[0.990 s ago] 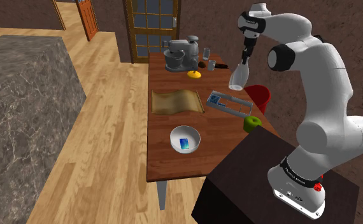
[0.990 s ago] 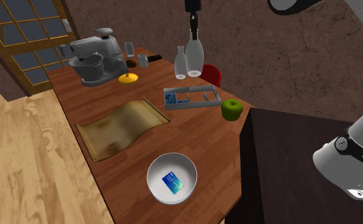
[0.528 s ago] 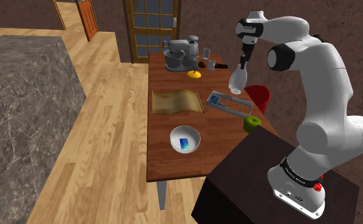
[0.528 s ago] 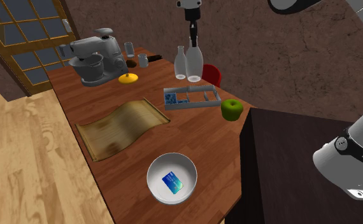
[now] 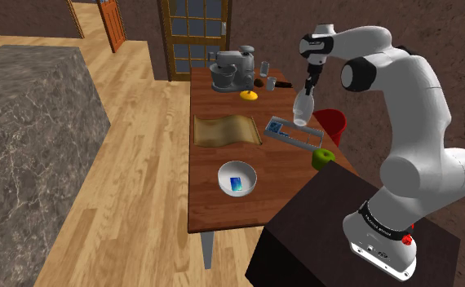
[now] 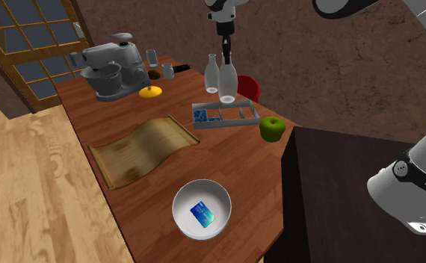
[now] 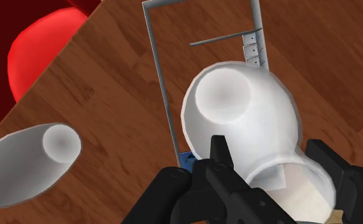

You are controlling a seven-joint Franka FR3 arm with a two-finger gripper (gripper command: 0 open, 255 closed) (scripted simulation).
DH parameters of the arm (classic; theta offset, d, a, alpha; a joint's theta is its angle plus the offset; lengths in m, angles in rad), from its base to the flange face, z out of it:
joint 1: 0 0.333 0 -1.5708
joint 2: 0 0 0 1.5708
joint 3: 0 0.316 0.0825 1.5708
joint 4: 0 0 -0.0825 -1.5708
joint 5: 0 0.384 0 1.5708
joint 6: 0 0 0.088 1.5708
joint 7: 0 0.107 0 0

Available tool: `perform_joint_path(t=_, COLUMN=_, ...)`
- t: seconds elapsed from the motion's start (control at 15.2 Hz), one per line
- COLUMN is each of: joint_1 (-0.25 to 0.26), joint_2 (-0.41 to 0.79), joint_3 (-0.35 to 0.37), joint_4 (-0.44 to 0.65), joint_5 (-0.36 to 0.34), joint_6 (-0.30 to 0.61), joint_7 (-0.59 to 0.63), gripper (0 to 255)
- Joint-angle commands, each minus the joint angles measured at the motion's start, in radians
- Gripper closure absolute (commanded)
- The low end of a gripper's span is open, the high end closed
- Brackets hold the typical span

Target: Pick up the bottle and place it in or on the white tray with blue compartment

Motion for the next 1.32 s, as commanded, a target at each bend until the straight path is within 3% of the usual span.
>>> perform_joint_path(t=0.0, joint_1=0.000, joint_2=0.007, joint_3=0.001, joint_4=-0.016, joint_5=0.001, joint_6=0.024, joint_7=0.000, gripper=255)
perform_joint_path(t=0.73, joint_1=-0.001, joint_2=0.076, joint_3=0.008, joint_4=-0.052, joint_5=0.009, joint_6=0.128, joint_7=0.003, gripper=255)
perform_joint_path(t=1.25, joint_1=0.000, joint_2=0.076, joint_3=0.008, joint_4=-0.052, joint_5=0.009, joint_6=0.128, joint_7=0.003, gripper=255)
